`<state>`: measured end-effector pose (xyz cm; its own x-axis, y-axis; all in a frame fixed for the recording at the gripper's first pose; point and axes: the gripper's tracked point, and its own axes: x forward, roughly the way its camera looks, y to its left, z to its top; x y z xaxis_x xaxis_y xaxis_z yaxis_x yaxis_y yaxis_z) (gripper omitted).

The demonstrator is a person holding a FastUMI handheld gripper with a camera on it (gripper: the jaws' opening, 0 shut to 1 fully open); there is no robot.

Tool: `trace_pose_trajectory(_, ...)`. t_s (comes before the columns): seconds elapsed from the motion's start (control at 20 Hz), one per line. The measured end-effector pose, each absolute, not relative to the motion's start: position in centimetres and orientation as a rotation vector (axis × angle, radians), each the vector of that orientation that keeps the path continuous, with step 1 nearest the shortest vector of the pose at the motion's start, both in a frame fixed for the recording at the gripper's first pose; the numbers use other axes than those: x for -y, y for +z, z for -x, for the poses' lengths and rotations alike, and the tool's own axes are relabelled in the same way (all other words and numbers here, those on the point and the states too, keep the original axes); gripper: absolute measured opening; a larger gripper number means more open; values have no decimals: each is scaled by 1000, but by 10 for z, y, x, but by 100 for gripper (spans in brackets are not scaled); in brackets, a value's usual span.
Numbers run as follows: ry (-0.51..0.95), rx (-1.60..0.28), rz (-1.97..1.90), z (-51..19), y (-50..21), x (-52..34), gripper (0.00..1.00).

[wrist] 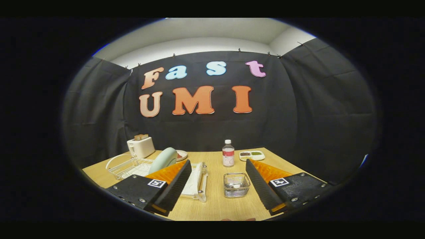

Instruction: Take the plate from the dish rack, then take the spoon from the basket and place it into the plate.

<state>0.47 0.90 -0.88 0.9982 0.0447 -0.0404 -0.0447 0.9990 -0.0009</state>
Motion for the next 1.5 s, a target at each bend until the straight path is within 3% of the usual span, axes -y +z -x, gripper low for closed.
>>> trace_pose_trajectory(0.4, 90, -73, 30, -24, -5, -36, 98)
trace_pose_trajectory(0.9, 243, -290, -64, -85, -12, -128, 98)
trace_pose_trajectory(1.5, 211, -560, -163, -145, -83, -191, 99)
